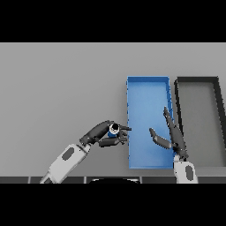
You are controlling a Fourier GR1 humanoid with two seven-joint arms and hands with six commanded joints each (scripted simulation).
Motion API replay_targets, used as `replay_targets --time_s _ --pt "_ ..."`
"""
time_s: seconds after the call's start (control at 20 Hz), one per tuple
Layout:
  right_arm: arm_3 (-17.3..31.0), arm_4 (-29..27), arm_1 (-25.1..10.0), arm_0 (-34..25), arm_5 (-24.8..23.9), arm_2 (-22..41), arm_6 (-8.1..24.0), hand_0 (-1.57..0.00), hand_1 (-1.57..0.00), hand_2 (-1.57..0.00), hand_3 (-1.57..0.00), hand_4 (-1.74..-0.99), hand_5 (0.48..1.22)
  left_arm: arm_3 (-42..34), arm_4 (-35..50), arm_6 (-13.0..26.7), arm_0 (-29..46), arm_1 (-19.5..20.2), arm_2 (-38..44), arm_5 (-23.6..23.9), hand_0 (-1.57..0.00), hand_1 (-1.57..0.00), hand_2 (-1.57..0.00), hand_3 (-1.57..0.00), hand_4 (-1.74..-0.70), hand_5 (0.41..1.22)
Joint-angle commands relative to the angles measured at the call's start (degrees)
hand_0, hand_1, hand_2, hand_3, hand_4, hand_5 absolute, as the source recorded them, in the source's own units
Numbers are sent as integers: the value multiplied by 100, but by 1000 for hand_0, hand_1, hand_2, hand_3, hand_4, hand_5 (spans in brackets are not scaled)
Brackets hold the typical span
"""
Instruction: Pick up the blue pipe and place it into the blue bin.
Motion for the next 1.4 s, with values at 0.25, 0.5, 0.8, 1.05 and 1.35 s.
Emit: replay_targets --time_s 0.25,0.5,0.8,1.05,1.35 --pt "108 -13 58 -84 30 32 -55 1 1 1 1 -1209 623 -57 -16 31 41 9 11 14 -1570 -1570 -1570 -1443 -1731 1220" --pt "-199 -768 -73 -273 520 -87 17 1 1 1 1 -1197 604 57 -35 -12 -7 -5 51 -38 -1571 -1571 -1571 -1438 -1731 1221" --pt "-1087 -2099 -895 -929 1659 112 1087 1 1 1 1 -1260 523 -1 -82 95 -27 10 26 -52 -1571 -1571 -1571 -1440 -1731 1221" --pt "-1630 -2502 -1186 -1552 2060 613 1785 1 1 1 1 -1301 520 -32 -135 76 0 -18 -1 -34 -1571 -1571 -1571 -1438 -1732 1221" --pt "-1587 -2675 -1191 -2616 2328 1091 2328 1 1 1 1 -1304 532 18 -58 75 -54 -21 69 -118 -1571 -1571 -1571 -1437 -1732 1221"
